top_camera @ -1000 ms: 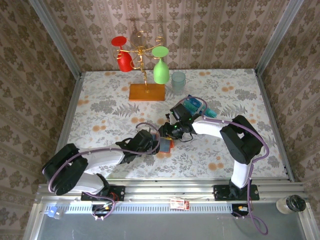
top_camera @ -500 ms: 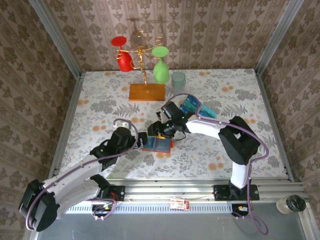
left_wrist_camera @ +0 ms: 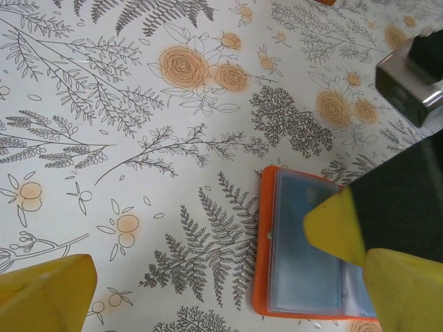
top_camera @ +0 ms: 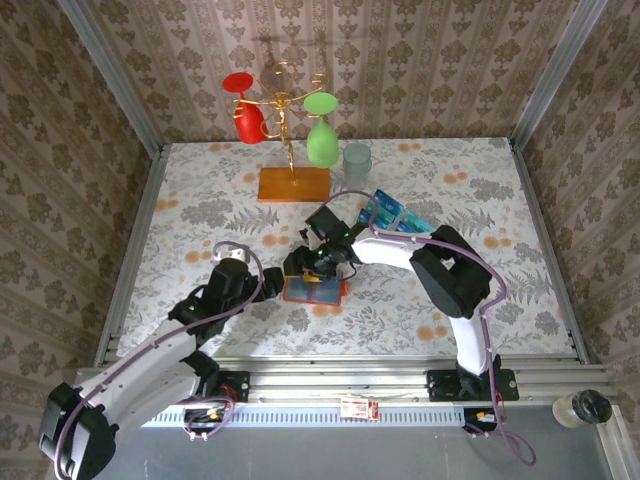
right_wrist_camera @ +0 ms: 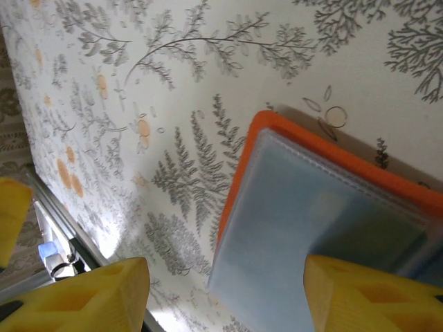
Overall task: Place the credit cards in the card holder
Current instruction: Turn over the card slot at the card holder.
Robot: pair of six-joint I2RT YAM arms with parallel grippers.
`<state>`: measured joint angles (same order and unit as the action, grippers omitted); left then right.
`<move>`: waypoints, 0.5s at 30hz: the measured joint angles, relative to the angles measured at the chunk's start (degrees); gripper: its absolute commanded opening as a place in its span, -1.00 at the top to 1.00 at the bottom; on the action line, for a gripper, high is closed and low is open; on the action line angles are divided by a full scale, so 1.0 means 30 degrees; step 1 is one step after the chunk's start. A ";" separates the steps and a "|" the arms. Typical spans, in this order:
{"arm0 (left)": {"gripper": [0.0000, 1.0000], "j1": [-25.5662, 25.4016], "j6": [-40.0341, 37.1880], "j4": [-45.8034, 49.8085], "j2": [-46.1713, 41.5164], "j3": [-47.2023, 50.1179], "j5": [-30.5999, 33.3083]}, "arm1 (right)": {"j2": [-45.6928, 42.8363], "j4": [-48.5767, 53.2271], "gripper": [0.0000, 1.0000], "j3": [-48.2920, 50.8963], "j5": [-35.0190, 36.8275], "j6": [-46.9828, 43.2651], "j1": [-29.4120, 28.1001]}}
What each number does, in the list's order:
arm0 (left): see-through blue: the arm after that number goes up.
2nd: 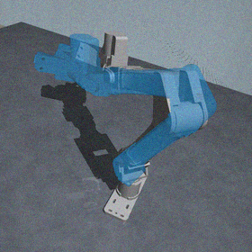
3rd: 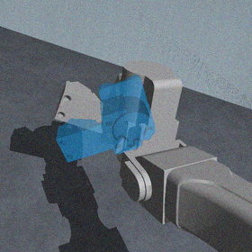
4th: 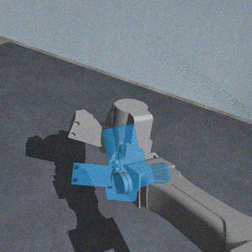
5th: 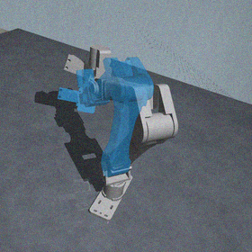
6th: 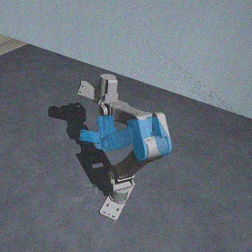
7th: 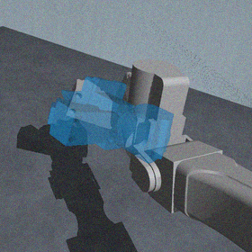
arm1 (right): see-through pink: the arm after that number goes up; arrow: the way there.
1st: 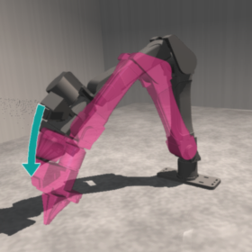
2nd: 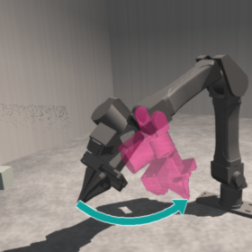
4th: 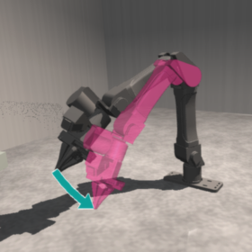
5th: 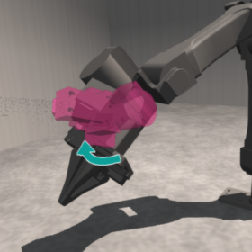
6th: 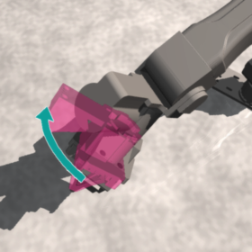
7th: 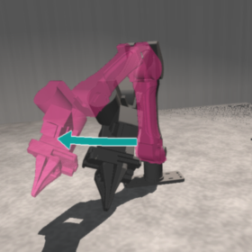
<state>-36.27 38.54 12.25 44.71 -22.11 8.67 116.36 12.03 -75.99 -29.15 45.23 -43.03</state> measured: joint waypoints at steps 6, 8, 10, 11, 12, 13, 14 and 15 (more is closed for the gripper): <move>-1.00 0.0015 0.0007 0.0138 -0.0306 0.0175 -0.0051 | 0.0291 -0.0007 -0.22 -0.0073 -0.0015 0.0007 0.0000; -1.00 0.0015 0.0007 0.0226 -0.0321 0.0211 -0.0058 | 0.0291 -0.0007 -0.22 -0.0073 -0.0015 0.0007 0.0000; -1.00 0.0015 0.0007 0.0248 -0.0321 0.0226 -0.0058 | 0.0291 0.0000 -0.23 -0.0073 -0.0015 0.0000 0.0007; -1.00 0.0015 0.0007 0.0248 -0.0321 0.0226 -0.0058 | 0.0291 0.0000 -0.22 -0.0073 -0.0015 0.0000 0.0007; -1.00 0.0015 0.0007 0.0284 -0.0321 0.0226 -0.0058 | 0.0291 0.0015 -0.22 -0.0087 -0.0015 0.0000 0.0036; -1.00 0.0015 0.0007 0.0342 -0.0321 0.0226 -0.0058 | 0.0284 0.0015 -0.22 -0.0087 -0.0015 -0.0007 0.0051; -1.00 0.0015 0.0007 0.0379 -0.0321 0.0226 -0.0058 | 0.0262 0.0044 -0.22 -0.0087 -0.0015 -0.0007 0.0087; -1.00 0.0015 0.0007 0.0415 -0.0313 0.0226 -0.0058 | 0.0226 0.0073 -0.22 -0.0087 -0.0015 -0.0015 0.0117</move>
<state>-36.23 38.57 13.50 43.77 -21.43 8.49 117.03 12.25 -76.25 -29.19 45.19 -42.68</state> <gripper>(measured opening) 0.999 0.612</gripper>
